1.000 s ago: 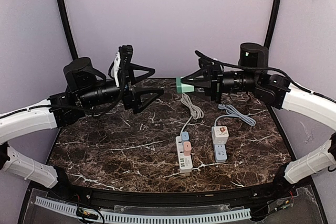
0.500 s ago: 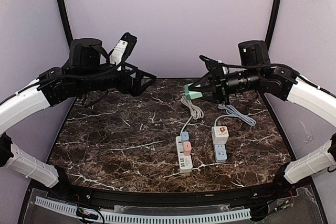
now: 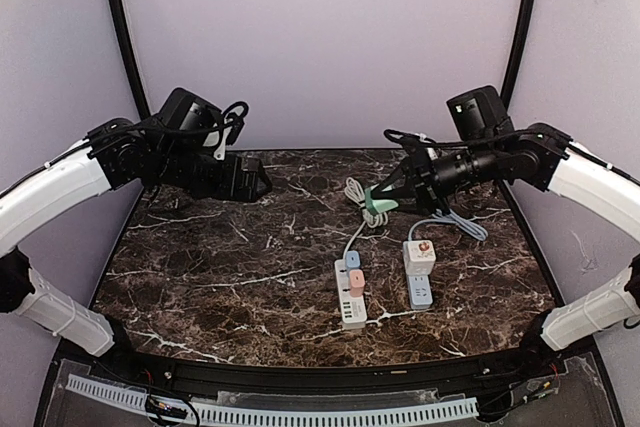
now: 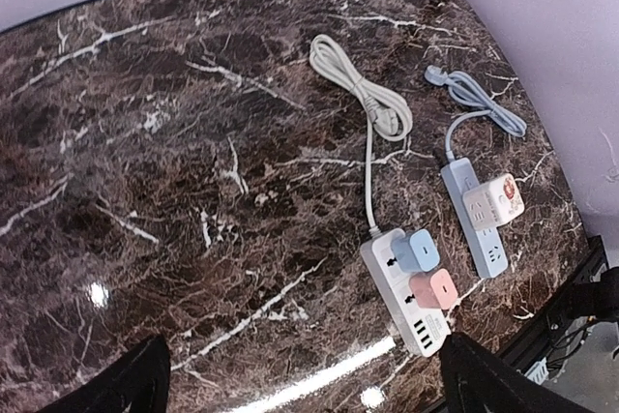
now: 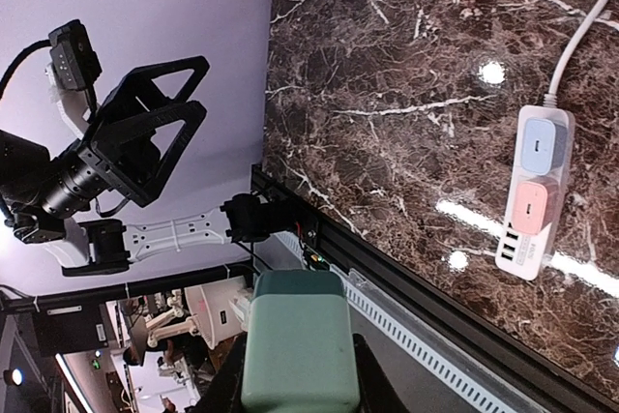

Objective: Insert the plug

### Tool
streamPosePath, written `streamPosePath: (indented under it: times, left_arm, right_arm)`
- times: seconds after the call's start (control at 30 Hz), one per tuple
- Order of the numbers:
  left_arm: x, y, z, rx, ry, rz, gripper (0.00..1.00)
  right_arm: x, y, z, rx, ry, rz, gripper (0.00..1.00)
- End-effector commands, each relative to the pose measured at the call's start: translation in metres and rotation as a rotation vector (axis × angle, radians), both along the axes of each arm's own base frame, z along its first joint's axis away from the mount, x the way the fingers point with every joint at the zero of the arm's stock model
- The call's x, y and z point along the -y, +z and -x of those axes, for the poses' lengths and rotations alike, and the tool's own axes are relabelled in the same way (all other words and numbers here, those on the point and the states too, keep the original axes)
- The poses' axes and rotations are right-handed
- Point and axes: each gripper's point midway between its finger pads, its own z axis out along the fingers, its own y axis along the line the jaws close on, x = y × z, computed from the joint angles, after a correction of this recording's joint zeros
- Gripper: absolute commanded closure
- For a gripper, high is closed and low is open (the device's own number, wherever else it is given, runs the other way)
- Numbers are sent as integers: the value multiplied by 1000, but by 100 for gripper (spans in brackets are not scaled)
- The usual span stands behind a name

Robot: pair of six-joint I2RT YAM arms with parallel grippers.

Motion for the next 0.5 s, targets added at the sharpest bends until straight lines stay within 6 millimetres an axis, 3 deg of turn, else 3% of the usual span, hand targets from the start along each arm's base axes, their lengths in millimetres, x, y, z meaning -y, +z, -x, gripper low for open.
streamPosePath:
  times: [0.0,0.1,0.27,0.37,0.47]
  left_arm:
    - [-15,-33,19,-173,74,28,1]
    - [-14,-33,17,-184,74,65,1]
    - [-12,-53,22,-287,58,105,1]
    - [3,-48,20,-276,-18,187,1]
    - [-3,-51,18,-277,-4,159,1]
  right_arm:
    - [16,-4,0,37,-30,73,100]
    - [25,-13,1,32,-46,126,100]
    - [42,-29,2,29,-82,228,100]
    - [49,-38,2,26,-97,267,100]
    - [55,-49,3,17,-109,307,100]
